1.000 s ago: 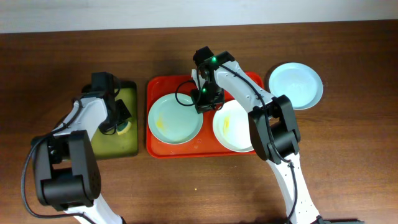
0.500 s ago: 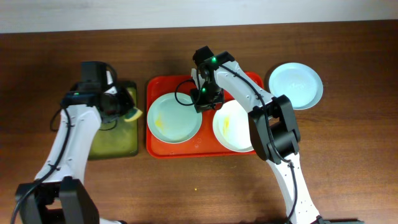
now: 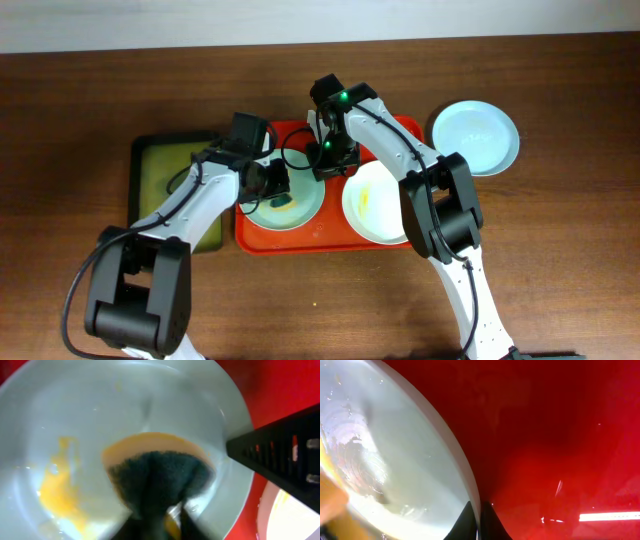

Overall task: Clean dirty plates on tray and stack at the side
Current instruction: 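Scrub the light green plate with the left sponge while right holds it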

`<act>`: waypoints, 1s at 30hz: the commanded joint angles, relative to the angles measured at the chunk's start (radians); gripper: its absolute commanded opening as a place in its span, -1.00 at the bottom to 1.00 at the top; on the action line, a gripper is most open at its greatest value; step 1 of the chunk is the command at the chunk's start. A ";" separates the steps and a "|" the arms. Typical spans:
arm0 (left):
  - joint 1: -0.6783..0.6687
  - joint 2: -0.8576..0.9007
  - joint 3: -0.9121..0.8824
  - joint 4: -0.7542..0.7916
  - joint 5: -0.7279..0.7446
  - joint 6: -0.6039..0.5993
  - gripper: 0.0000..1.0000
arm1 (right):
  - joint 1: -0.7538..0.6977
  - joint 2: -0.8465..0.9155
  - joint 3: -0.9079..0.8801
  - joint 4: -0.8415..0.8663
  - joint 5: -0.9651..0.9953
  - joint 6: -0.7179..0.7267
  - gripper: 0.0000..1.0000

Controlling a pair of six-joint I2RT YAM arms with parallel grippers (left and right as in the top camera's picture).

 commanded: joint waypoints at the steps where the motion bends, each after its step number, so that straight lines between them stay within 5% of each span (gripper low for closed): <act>1: -0.002 0.010 -0.002 0.014 -0.056 -0.001 0.08 | 0.002 0.025 -0.029 0.010 0.059 0.005 -0.92; 8: 0.004 0.010 0.015 0.010 -0.070 0.022 0.12 | 0.002 0.025 -0.029 0.011 0.059 0.005 -0.91; 11: 0.004 0.011 0.015 0.005 -0.079 0.059 -0.04 | 0.002 0.025 -0.029 0.013 0.058 0.005 -0.90; 13: 0.002 0.011 0.014 -0.015 -0.098 0.058 -0.35 | 0.002 0.025 -0.029 0.013 0.059 0.005 -0.90; 22: -0.003 0.033 -0.001 -0.028 -0.133 0.043 -0.46 | 0.002 0.025 -0.029 0.013 0.058 0.005 -0.90; 30: -0.006 0.056 -0.001 -0.009 -0.129 0.028 -1.00 | 0.002 0.025 -0.029 0.014 0.059 0.005 -0.90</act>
